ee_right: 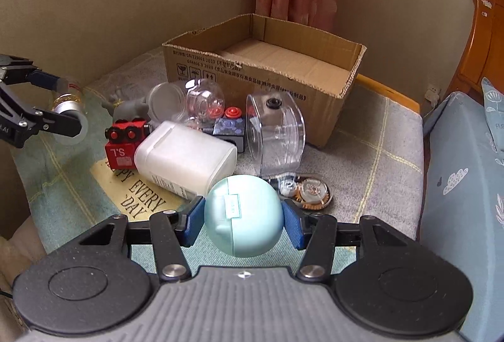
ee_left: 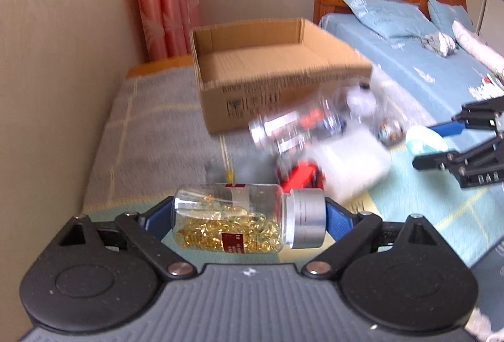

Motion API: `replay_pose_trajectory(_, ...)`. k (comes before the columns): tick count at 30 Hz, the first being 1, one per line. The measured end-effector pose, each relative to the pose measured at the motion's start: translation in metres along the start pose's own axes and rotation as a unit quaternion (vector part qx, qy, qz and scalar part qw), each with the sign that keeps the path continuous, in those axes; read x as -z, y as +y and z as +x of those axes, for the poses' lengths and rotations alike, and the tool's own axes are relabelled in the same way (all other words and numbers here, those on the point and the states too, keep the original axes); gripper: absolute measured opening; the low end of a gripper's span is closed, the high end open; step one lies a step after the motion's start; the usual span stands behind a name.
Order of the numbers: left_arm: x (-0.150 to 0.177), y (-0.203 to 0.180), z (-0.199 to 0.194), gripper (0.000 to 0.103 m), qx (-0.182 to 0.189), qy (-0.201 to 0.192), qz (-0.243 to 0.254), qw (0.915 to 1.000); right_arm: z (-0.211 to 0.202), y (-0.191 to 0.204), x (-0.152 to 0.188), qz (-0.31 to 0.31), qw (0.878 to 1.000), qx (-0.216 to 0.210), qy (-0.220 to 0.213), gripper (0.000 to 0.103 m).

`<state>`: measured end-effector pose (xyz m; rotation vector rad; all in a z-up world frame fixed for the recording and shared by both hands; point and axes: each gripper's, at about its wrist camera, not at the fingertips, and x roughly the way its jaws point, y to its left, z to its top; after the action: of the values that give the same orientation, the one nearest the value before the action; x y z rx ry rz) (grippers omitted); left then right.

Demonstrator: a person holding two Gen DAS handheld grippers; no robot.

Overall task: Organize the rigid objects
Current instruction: 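Carry both held items over the cardboard box and open both tools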

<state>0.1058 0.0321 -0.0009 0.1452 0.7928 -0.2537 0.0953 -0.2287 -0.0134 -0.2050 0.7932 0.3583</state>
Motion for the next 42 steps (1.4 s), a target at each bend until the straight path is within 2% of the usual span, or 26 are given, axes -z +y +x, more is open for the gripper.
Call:
replay_pose_trajectory(8, -0.073, 0.007, 0.015, 0.094, -0.005, -0.035, 0.008, 0.9993, -0.014, -0.01, -0.048, -0.023, 0.999, -0.002, -0.048, 0.058)
replay_pose_trajectory(13, -0.122, 0.009, 0.041, 0.094, -0.001, -0.04, 0.01, 0.9991, -0.007, -0.022, -0.082, -0.027, 0.997, -0.001, -0.066, 0.058)
replay_pose_trajectory(18, -0.161, 0.011, 0.083, 0.094, -0.003, -0.023, 0.013, 0.9997, 0.015, -0.041, -0.112, -0.02, 0.998, 0.001, -0.066, 0.058)
replay_pose_trajectory(26, -0.184, 0.013, 0.141, 0.094, -0.007, 0.02, 0.023, 0.9995, 0.063, -0.065, -0.142, 0.003, 0.999, 0.006, -0.034, 0.058)
replay_pose_trajectory(33, -0.198, 0.017, 0.18, 0.094, -0.009, 0.055, 0.019, 0.9983, 0.095, -0.074, -0.141, 0.018, 1.0, 0.001, -0.007, 0.058)
replay_pose_trajectory(37, -0.203, 0.02, 0.19, 0.094, -0.011, 0.061, 0.014, 0.998, 0.104, -0.073, -0.141, 0.017, 1.0, -0.006, 0.0, 0.059)
replay_pose_trajectory(38, -0.204, 0.019, 0.191, 0.094, -0.012, 0.061, 0.014, 0.998, 0.104, -0.072, -0.14, 0.014, 1.0, -0.009, -0.001, 0.069)
replay_pose_trajectory(39, -0.206, 0.019, 0.193, 0.094, -0.012, 0.062, 0.012, 0.9979, 0.103, -0.07, -0.141, 0.009, 1.0, -0.011, -0.001, 0.088)
replay_pose_trajectory(41, -0.207, 0.018, 0.195, 0.094, -0.014, 0.064, 0.01, 0.9978, 0.096, -0.067, -0.14, 0.004, 1.0, -0.006, -0.017, 0.103)
replay_pose_trajectory(42, -0.208, 0.017, 0.196, 0.094, -0.016, 0.064, 0.011, 0.9977, 0.092, -0.066, -0.14, 0.002, 1.0, -0.01, -0.026, 0.103)
